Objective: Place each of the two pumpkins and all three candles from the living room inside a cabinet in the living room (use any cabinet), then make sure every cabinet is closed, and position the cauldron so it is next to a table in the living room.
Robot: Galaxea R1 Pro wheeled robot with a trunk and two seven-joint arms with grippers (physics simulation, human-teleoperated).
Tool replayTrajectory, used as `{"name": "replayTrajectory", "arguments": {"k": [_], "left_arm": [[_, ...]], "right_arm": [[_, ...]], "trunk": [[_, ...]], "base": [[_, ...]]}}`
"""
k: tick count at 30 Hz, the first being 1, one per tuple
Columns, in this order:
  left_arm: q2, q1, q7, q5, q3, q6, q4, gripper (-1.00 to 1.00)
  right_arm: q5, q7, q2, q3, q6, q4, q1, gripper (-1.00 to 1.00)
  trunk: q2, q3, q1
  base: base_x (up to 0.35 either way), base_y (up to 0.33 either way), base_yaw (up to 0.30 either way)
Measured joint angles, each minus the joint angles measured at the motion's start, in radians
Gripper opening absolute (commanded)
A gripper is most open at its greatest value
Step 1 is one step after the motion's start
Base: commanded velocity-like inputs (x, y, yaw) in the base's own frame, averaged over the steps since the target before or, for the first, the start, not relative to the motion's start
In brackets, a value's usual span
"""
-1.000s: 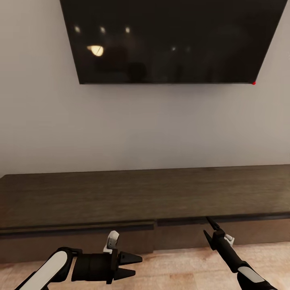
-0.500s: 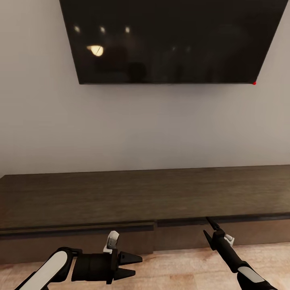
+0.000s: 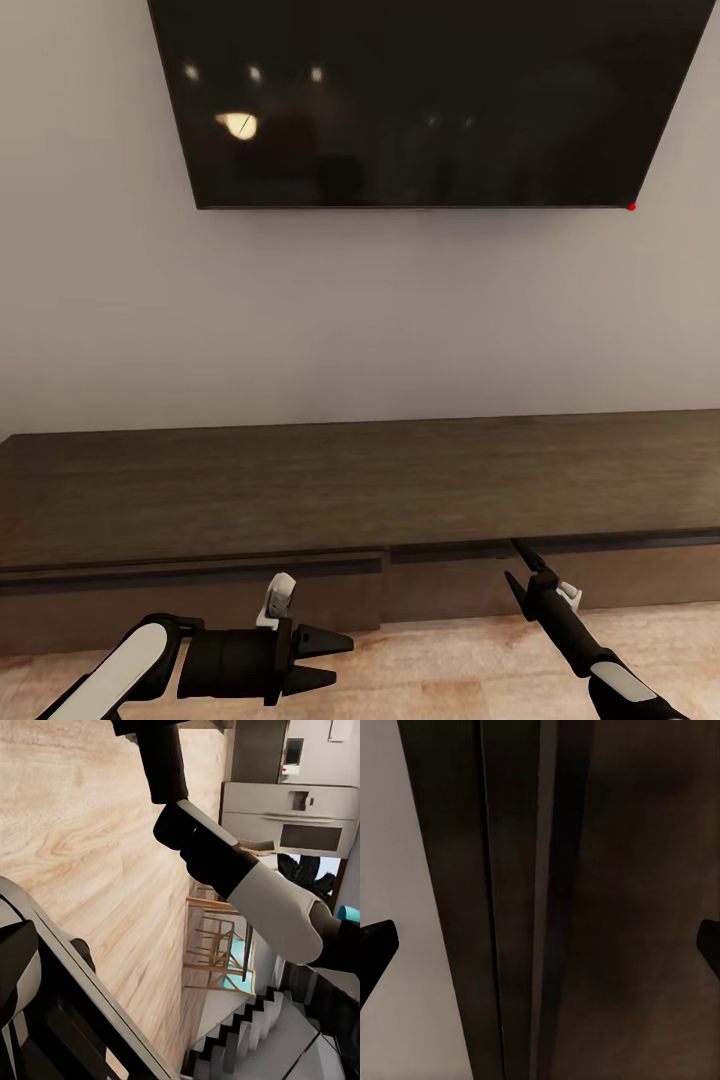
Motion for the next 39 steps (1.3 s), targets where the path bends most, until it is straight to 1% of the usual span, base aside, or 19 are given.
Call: {"name": "replayTrajectory", "arguments": {"k": [6,13,39], "left_arm": [[0.000,0.000,0.000,0.000,0.000,0.000,0.000,1.00],[0.000,0.000,0.000,0.000,0.000,0.000,0.000,1.00],[0.000,0.000,0.000,0.000,0.000,0.000,0.000,1.00]], "right_arm": [[0.000,-0.004,-0.001,0.000,0.004,0.001,0.000,1.00],[-0.001,-0.028,-0.003,0.000,0.006,0.006,0.000,1.00],[-0.001,-0.028,-0.003,0.000,0.006,0.005,0.000,1.00]], "trunk": [[0.000,0.000,0.000],[0.000,0.000,0.000],[0.000,0.000,0.000]], "base": [[0.000,0.000,0.000],[0.000,0.000,0.000],[0.015,0.004,0.000]]}}
